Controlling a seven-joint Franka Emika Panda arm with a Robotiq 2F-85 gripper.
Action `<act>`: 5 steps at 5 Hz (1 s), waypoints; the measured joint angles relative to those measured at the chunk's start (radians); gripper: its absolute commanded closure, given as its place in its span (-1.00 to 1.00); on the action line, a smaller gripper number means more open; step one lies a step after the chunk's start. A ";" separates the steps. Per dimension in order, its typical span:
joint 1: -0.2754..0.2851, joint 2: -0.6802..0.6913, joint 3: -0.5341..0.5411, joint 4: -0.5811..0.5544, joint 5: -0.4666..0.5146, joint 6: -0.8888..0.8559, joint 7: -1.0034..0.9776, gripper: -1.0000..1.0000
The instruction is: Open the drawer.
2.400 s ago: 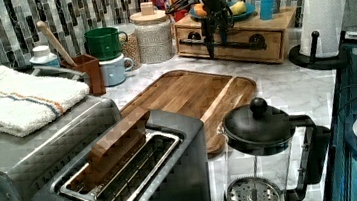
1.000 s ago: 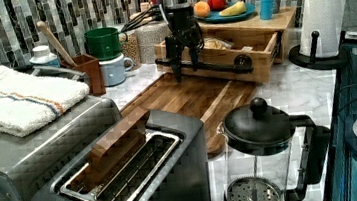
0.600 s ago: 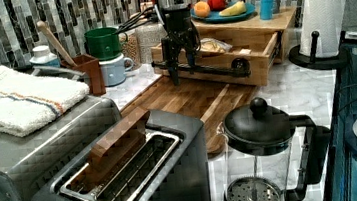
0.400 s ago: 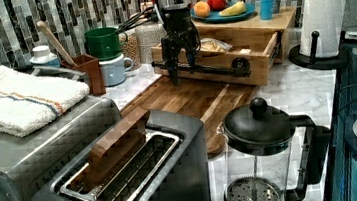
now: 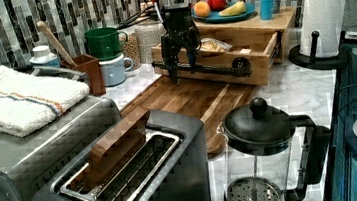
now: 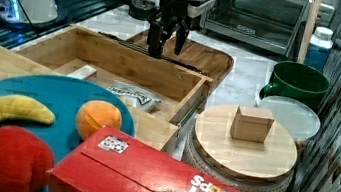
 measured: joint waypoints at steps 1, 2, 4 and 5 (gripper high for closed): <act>0.000 0.000 0.002 0.000 -0.001 -0.001 0.000 -1.00; 0.000 0.000 0.002 0.002 0.003 -0.001 0.000 -1.00; -0.014 0.000 0.014 0.002 0.003 0.000 0.000 -1.00; -0.023 0.000 0.022 0.000 0.003 0.005 0.000 -1.00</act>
